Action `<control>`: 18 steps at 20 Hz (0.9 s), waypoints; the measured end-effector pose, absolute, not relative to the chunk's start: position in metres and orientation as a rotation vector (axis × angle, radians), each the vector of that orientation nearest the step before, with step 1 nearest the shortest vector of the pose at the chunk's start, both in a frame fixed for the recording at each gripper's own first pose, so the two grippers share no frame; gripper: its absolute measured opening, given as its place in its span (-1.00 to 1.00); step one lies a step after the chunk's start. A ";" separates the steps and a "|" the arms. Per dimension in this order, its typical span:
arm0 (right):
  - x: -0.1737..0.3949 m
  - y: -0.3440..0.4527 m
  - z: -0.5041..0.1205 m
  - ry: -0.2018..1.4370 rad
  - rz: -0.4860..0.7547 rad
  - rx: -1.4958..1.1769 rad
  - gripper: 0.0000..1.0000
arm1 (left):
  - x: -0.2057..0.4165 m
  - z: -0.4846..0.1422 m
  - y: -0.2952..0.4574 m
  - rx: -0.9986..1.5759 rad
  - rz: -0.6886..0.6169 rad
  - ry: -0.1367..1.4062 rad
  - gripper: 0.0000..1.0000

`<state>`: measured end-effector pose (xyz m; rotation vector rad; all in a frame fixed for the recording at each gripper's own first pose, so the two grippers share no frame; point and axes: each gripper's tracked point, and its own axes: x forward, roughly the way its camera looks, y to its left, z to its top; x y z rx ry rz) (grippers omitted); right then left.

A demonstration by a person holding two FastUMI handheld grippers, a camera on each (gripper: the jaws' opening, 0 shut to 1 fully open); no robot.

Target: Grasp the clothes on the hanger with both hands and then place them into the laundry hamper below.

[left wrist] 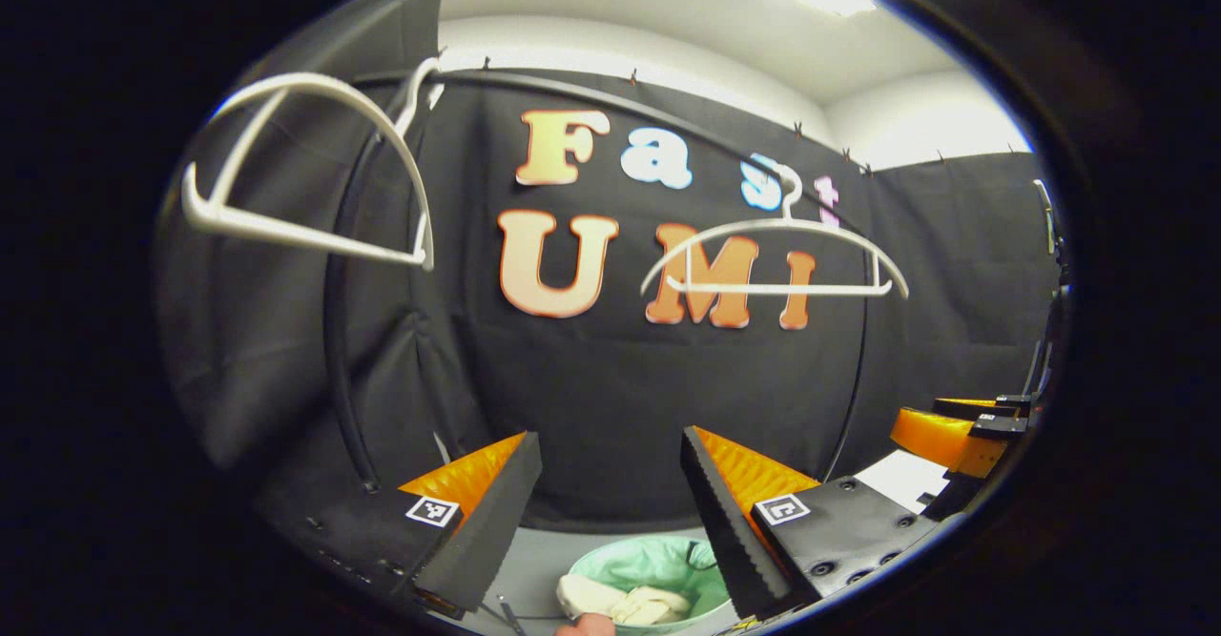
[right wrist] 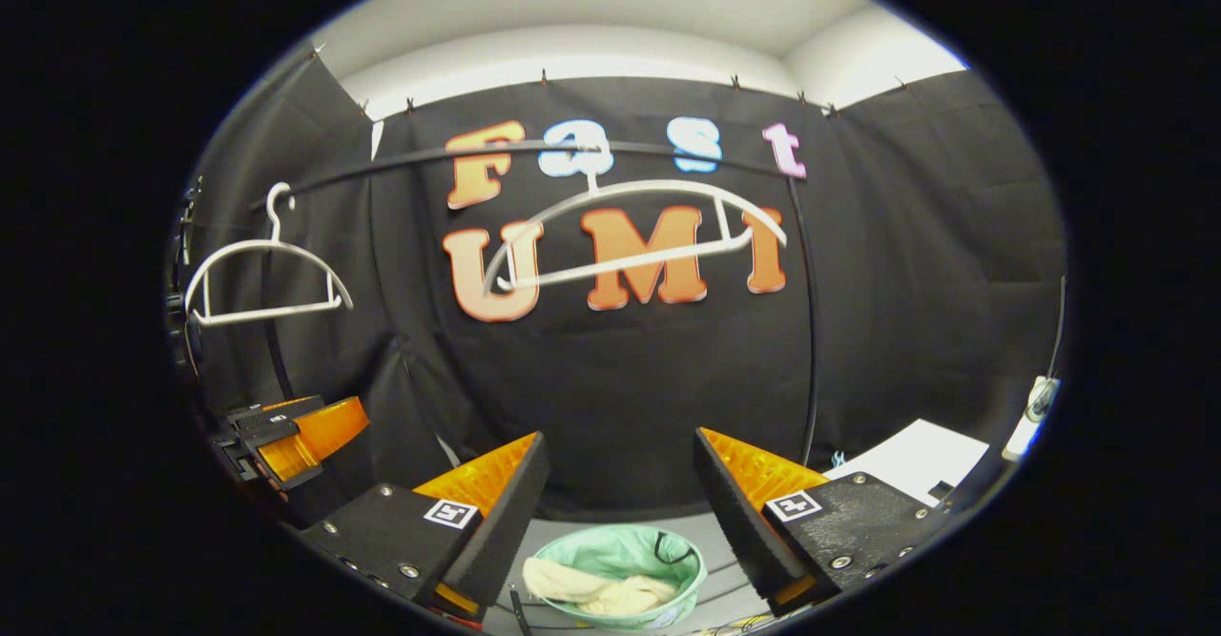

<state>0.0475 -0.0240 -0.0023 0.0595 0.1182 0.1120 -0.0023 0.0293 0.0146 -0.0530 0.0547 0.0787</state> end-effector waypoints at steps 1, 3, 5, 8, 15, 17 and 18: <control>0.041 -0.031 0.012 0.102 0.113 0.045 0.89 | -0.006 0.023 0.028 -0.074 0.083 0.035 0.94; 0.028 -0.046 0.031 0.083 0.115 0.037 0.89 | -0.010 0.035 0.018 -0.106 0.077 0.017 0.89; 0.016 -0.059 0.052 0.058 0.115 0.047 0.89 | -0.014 0.047 0.005 -0.114 0.079 -0.024 0.89; -0.002 -0.080 0.076 0.014 0.110 0.056 0.89 | -0.030 0.070 -0.005 -0.112 0.096 -0.059 0.98; -0.025 -0.112 0.086 -0.043 0.107 0.080 0.89 | -0.039 0.087 -0.019 -0.142 0.084 -0.089 0.89; -0.023 -0.115 0.077 -0.037 0.111 0.091 0.89 | -0.042 0.086 -0.021 -0.124 0.092 -0.104 0.94; -0.028 -0.114 0.069 -0.032 0.117 0.095 0.89 | -0.042 0.084 -0.021 -0.114 0.098 -0.105 0.94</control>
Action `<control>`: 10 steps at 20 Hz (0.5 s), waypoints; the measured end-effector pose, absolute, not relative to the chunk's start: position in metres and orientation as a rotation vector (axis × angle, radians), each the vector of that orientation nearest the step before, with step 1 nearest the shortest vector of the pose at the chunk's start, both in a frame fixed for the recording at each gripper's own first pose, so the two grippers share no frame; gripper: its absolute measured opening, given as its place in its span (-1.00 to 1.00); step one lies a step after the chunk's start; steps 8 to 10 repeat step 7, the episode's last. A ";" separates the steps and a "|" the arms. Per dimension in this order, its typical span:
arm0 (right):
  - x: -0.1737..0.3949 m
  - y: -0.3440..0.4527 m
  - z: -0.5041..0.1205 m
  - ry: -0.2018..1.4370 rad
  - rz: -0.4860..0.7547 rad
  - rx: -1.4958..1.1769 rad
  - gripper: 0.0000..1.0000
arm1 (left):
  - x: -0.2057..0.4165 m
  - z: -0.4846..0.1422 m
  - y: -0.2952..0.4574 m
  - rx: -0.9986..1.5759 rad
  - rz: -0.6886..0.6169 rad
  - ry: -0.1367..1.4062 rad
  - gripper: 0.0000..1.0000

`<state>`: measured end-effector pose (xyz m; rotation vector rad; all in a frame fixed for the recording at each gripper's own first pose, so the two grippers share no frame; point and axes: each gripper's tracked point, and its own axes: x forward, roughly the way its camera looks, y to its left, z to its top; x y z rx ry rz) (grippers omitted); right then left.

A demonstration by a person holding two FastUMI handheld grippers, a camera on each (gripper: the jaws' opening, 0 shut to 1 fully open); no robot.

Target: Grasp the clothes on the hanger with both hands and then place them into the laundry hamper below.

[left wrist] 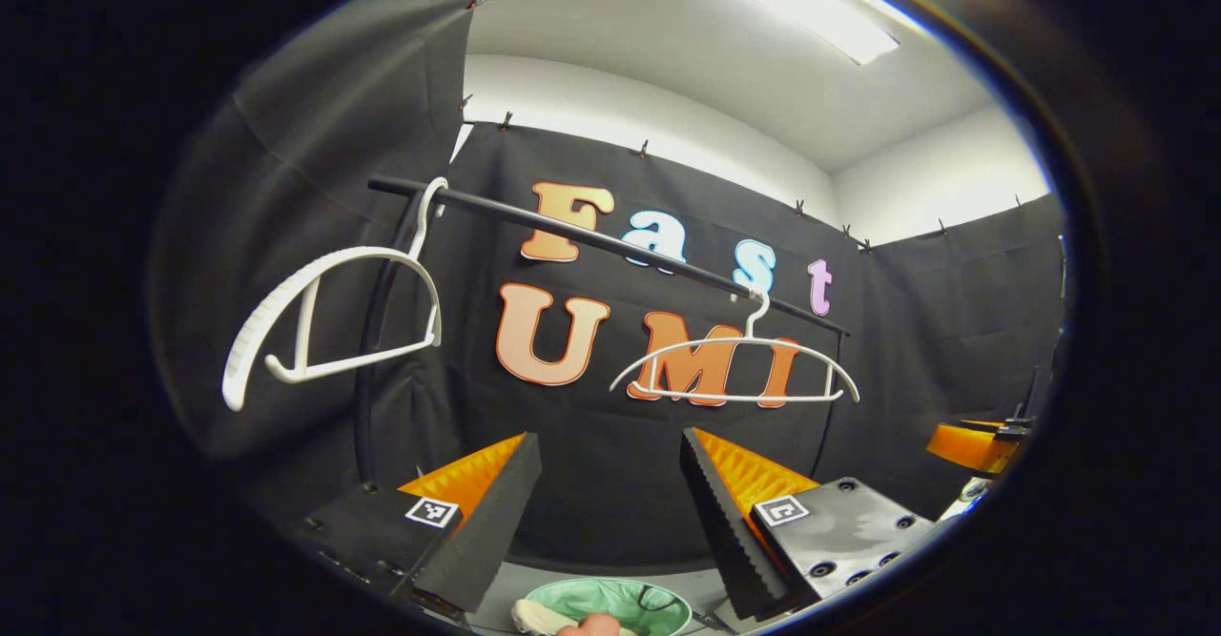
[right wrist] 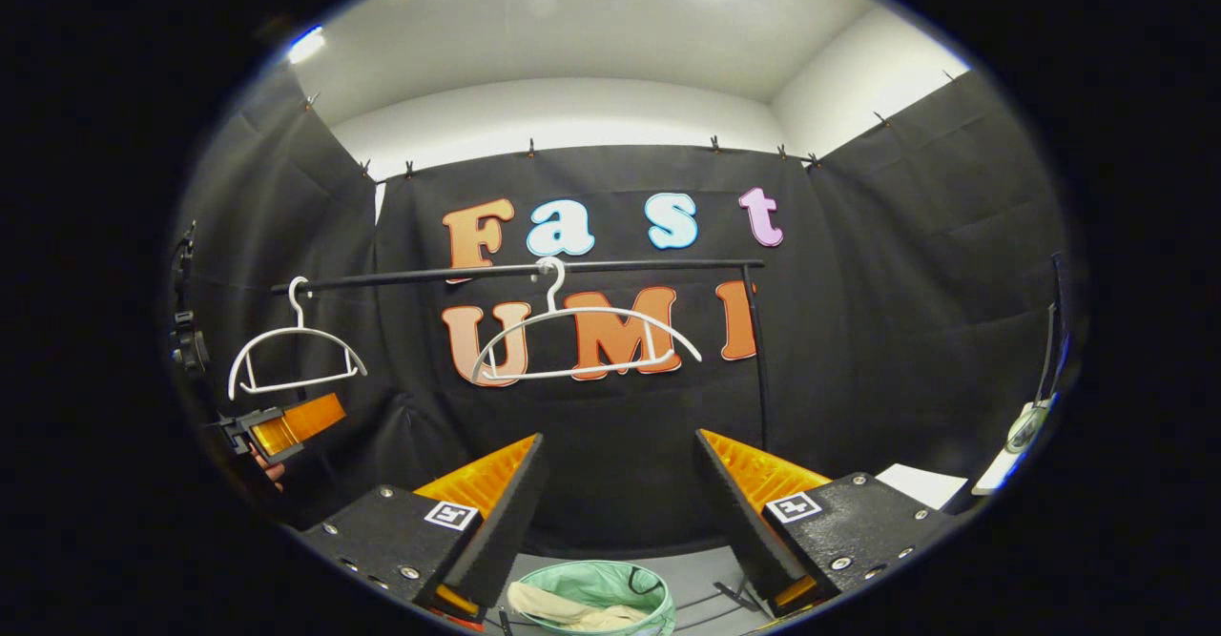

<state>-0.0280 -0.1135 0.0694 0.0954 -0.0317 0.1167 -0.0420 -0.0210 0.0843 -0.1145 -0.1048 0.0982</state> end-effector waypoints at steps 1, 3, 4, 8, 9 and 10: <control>-0.027 -0.114 0.066 -0.026 0.124 0.099 0.89 | -0.042 0.083 -0.022 -0.110 0.102 -0.105 0.94; -0.023 -0.115 0.062 -0.014 0.130 0.102 0.89 | -0.042 0.079 -0.026 -0.110 0.102 -0.095 0.94; -0.022 -0.116 0.061 -0.010 0.132 0.101 0.89 | -0.039 0.078 -0.026 -0.112 0.105 -0.089 0.94; -0.018 -0.116 0.057 -0.003 0.138 0.099 1.00 | -0.036 0.074 -0.029 -0.121 0.106 -0.081 0.94; -0.018 -0.116 0.057 -0.003 0.138 0.099 1.00 | -0.036 0.074 -0.029 -0.121 0.106 -0.081 0.94; -0.018 -0.116 0.057 -0.003 0.138 0.099 1.00 | -0.036 0.074 -0.029 -0.121 0.106 -0.081 0.94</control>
